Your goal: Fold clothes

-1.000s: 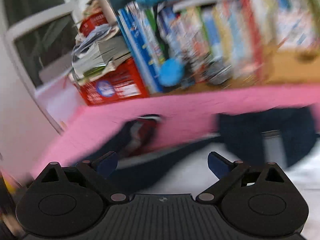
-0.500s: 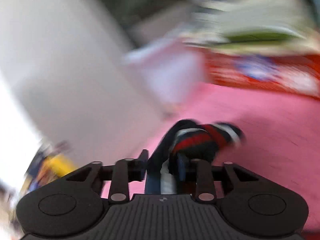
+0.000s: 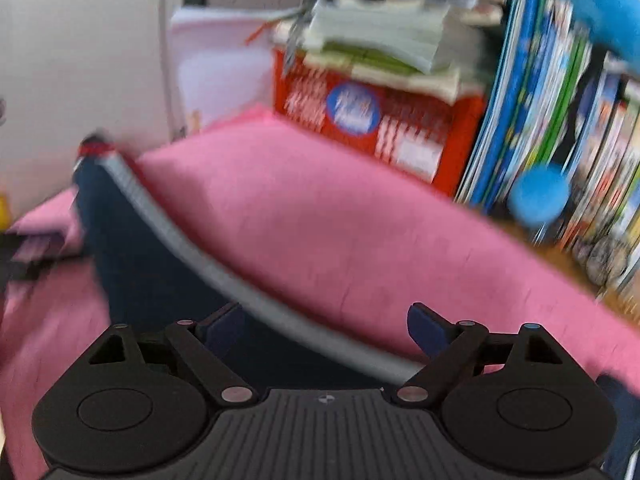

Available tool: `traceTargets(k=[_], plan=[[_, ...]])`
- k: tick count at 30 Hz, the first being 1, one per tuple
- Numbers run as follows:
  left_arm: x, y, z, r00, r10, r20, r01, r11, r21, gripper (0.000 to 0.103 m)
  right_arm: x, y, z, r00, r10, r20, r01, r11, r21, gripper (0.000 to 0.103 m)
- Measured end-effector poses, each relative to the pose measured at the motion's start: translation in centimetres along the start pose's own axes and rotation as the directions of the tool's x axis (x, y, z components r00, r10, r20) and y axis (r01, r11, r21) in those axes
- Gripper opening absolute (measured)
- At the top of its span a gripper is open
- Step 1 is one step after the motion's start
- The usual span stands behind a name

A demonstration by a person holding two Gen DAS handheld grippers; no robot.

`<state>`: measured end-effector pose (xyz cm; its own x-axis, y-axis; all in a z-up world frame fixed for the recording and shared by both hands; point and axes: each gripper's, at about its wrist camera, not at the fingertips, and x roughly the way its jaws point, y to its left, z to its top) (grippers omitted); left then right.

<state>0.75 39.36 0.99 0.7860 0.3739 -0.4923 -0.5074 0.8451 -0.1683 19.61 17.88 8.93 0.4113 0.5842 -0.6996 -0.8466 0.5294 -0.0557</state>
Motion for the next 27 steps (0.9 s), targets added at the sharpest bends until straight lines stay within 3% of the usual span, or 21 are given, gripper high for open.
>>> traceTargets(k=[4,8,10,13,15,17,20,23,24,25,26,27], plan=[[1.3,-0.2,2.3,0.996,0.064,0.063,-0.066,0.997,0.035,0.096,1.8,1.0,-2.0,0.998,0.005,-0.060,-0.009,0.998,-0.065,0.089],[1.1,-0.3,2.5,0.994,0.087,0.058,-0.090,0.994,0.054,0.097,5.8,-0.1,-1.3,0.991,-0.122,-0.051,0.122,0.992,0.007,0.091],[0.7,0.0,1.9,0.995,0.079,0.059,-0.083,0.994,0.071,0.099,6.9,-1.4,-1.1,0.973,-0.225,-0.047,0.228,0.972,0.061,0.093],[1.0,0.9,1.3,0.995,0.093,0.025,-0.095,0.992,0.081,0.099,8.0,-3.2,-1.4,0.922,-0.382,-0.063,0.387,0.914,0.121,0.088],[1.8,2.0,1.3,0.998,0.063,-0.011,-0.062,0.998,0.017,0.099,7.6,-3.3,-2.6,0.938,-0.344,-0.031,0.345,0.928,0.138,0.088],[3.2,4.4,1.5,0.996,-0.049,-0.071,0.036,0.984,-0.175,0.100,7.1,-3.2,-3.7,0.956,-0.292,-0.007,0.290,0.947,0.137,0.089],[4.8,7.1,1.9,0.984,-0.175,-0.029,0.146,0.895,-0.422,0.103,7.2,-3.1,-5.1,0.957,-0.290,-0.006,0.288,0.949,0.128,0.091],[6.9,6.6,3.1,0.986,-0.155,-0.053,0.118,0.897,-0.427,0.101,7.3,-3.9,-5.9,0.962,-0.273,0.015,0.265,0.945,0.192,0.094],[7.7,6.5,3.5,0.987,-0.149,-0.061,0.109,0.897,-0.429,0.096,7.4,-4.3,-6.0,0.964,-0.265,0.021,0.254,0.941,0.223,0.095],[8.3,6.2,3.9,0.989,-0.135,-0.066,0.095,0.903,-0.419,0.084,7.6,-4.7,-6.1,0.966,-0.257,0.025,0.242,0.937,0.252,0.098],[8.8,5.6,4.1,0.992,-0.104,-0.067,0.071,0.922,-0.381,0.051,7.7,-5.0,-6.1,0.969,-0.248,0.024,0.232,0.933,0.274,0.099],[9.4,5.0,4.3,0.994,-0.083,-0.070,0.054,0.935,-0.350,0.036,7.7,-5.3,-6.2,0.971,-0.239,0.023,0.222,0.930,0.294,0.099]])
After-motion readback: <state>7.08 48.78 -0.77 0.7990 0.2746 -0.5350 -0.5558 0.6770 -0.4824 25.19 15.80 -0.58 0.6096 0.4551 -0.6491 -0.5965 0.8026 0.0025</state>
